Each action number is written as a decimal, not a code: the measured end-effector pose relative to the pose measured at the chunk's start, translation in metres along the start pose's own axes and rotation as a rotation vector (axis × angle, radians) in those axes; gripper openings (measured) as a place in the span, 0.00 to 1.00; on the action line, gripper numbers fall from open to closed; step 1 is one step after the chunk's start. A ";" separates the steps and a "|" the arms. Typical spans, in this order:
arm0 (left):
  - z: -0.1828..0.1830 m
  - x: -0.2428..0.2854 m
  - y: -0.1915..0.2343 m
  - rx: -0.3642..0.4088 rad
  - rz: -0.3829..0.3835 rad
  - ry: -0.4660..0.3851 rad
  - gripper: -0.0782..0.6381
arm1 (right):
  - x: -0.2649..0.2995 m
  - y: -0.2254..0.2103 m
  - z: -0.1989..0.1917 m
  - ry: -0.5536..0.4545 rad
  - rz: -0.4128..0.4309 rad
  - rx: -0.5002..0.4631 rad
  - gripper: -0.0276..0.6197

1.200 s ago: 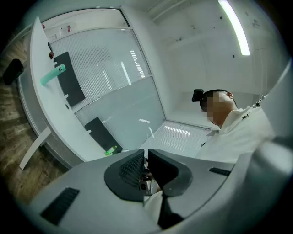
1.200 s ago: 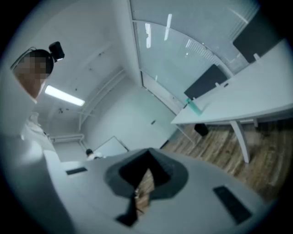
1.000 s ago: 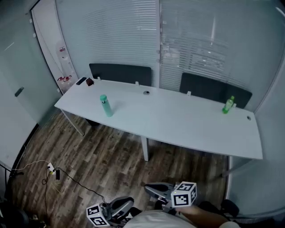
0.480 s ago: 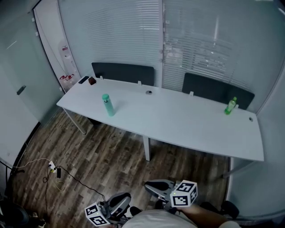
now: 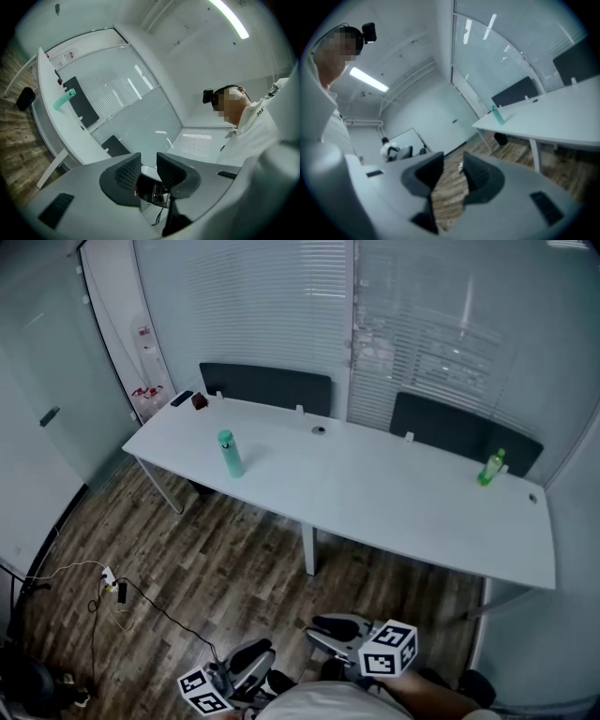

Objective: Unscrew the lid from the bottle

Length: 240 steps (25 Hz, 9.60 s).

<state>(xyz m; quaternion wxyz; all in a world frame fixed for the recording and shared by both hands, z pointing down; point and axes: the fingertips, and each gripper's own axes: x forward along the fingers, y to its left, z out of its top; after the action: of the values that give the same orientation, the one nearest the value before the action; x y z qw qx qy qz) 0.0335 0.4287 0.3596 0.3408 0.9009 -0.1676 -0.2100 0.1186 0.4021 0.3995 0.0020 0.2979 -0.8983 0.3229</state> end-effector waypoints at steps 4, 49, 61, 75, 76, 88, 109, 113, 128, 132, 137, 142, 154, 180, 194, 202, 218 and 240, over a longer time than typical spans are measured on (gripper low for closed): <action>-0.004 0.009 0.000 -0.010 0.004 -0.007 0.25 | -0.006 -0.008 0.001 0.010 -0.001 0.003 0.24; 0.120 0.027 0.140 0.005 0.030 -0.012 0.25 | 0.142 -0.083 0.083 0.036 -0.018 0.002 0.24; 0.170 -0.016 0.189 0.002 0.046 -0.022 0.25 | 0.228 -0.074 0.095 0.047 -0.010 -0.009 0.24; 0.197 0.001 0.236 -0.001 0.081 -0.035 0.25 | 0.263 -0.114 0.124 0.061 -0.010 -0.012 0.24; 0.200 0.006 0.242 0.002 0.088 -0.038 0.25 | 0.266 -0.121 0.129 0.064 -0.008 -0.015 0.24; 0.241 0.083 0.310 0.034 0.159 -0.084 0.25 | 0.304 -0.198 0.197 0.120 0.066 -0.073 0.24; 0.269 0.111 0.365 -0.007 0.133 0.010 0.25 | 0.336 -0.247 0.223 0.103 -0.020 -0.021 0.24; 0.272 0.107 0.372 -0.024 0.117 0.021 0.25 | 0.341 -0.247 0.221 0.096 -0.044 -0.014 0.24; 0.284 0.101 0.395 -0.015 0.121 0.045 0.25 | 0.360 -0.257 0.231 0.087 -0.088 -0.017 0.24; 0.297 0.112 0.418 0.055 0.150 0.064 0.25 | 0.376 -0.273 0.252 0.066 -0.101 -0.054 0.24; 0.309 0.127 0.465 0.134 0.234 0.085 0.27 | 0.398 -0.301 0.271 0.053 -0.146 -0.074 0.24; 0.308 0.142 0.513 0.238 0.316 0.174 0.31 | 0.419 -0.321 0.283 0.066 -0.171 -0.099 0.24; 0.302 0.191 0.611 0.496 0.502 0.358 0.53 | 0.473 -0.370 0.306 0.115 -0.301 -0.280 0.45; 0.287 0.235 0.639 0.579 0.520 0.432 0.55 | 0.506 -0.392 0.301 0.233 -0.433 -0.384 0.49; 0.255 0.234 0.599 0.585 0.173 0.606 0.51 | 0.462 -0.387 0.286 0.328 -0.307 -0.470 0.49; 0.248 0.239 0.601 0.693 0.179 0.663 0.49 | 0.457 -0.393 0.291 0.314 -0.336 -0.442 0.49; 0.245 0.245 0.608 0.698 0.436 0.524 0.52 | 0.455 -0.394 0.291 0.260 -0.467 -0.377 0.49; 0.239 0.245 0.612 0.727 0.468 0.542 0.52 | 0.452 -0.396 0.289 0.261 -0.511 -0.359 0.49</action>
<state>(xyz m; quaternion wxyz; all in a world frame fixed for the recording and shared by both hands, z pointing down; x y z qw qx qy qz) 0.0286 -0.2456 0.5515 0.0742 0.9217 -0.3325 0.1852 0.0133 -0.2504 0.4884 0.2501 0.4644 -0.8294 0.1839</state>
